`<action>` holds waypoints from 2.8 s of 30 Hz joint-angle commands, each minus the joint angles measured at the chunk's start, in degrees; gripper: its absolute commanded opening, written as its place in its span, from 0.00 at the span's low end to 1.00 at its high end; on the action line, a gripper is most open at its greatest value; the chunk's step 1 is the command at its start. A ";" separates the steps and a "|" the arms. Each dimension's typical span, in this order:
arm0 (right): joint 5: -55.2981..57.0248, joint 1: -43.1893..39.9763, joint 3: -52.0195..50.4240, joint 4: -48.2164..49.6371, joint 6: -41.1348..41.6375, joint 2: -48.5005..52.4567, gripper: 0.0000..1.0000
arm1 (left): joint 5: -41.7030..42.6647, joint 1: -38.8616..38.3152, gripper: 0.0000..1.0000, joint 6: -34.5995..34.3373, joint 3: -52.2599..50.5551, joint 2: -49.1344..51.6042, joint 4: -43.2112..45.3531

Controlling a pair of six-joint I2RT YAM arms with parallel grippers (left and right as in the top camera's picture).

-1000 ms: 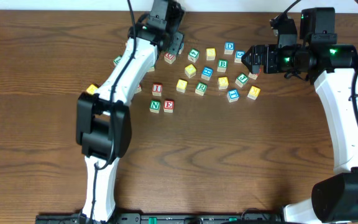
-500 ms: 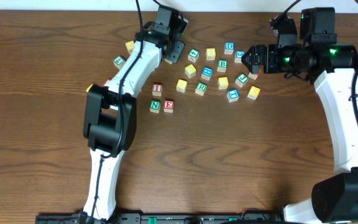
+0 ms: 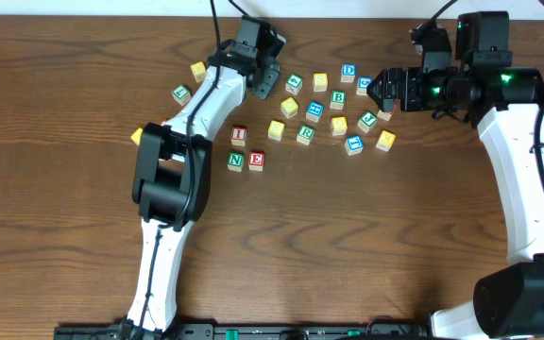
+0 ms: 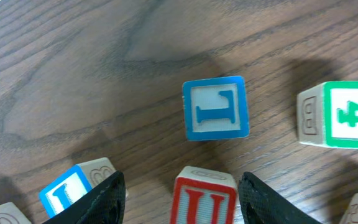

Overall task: Spell out NEURIPS
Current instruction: 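Lower the left gripper and close it on the red U block, then lift the red U block and carry it right of the E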

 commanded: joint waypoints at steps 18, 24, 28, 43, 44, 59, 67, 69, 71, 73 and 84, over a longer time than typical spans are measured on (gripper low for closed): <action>0.09 -0.39 0.92 -0.11 -0.63 0.02 0.99 | -0.48 0.17 0.57 1.14 0.35 2.10 -3.23; 0.09 -0.39 0.92 -0.11 -0.63 0.02 0.99 | -0.48 0.17 0.49 1.11 0.35 2.10 -3.50; 0.09 -0.39 0.92 -0.11 -0.63 0.02 0.99 | -0.48 0.17 0.48 1.11 0.35 2.10 -3.67; 0.09 -0.39 0.92 -0.11 -0.63 0.02 0.99 | -0.52 0.17 0.33 -5.22 0.42 -3.04 -3.65; 0.09 -0.39 0.92 -0.11 -0.63 0.02 0.99 | -0.52 0.17 0.33 -5.38 0.42 -4.02 -3.67; 0.09 -0.39 0.92 -0.11 -0.63 0.02 0.99 | -0.50 -3.58 0.31 -16.24 0.42 -23.39 -22.86; 0.09 -0.39 0.92 -0.11 -0.63 0.02 0.99 | -0.52 -8.41 0.31 -29.59 0.28 -25.16 -40.26; 0.09 -0.39 0.92 -0.11 -0.63 0.02 0.99 | -0.52 -10.08 0.31 -32.46 -0.70 -24.92 -42.69; 0.09 -0.39 0.92 -0.11 -0.63 0.02 0.99 | -0.55 -11.45 0.31 -33.94 -2.32 -24.92 -43.04; 0.09 -0.39 0.92 -0.11 -0.63 0.02 0.99 | -1.07 -12.87 0.30 -35.67 -4.68 -24.92 -42.40; 0.09 -0.39 0.92 -0.11 -0.63 0.02 0.99 | -4.20 -16.06 0.30 -41.68 -23.10 -24.92 -24.79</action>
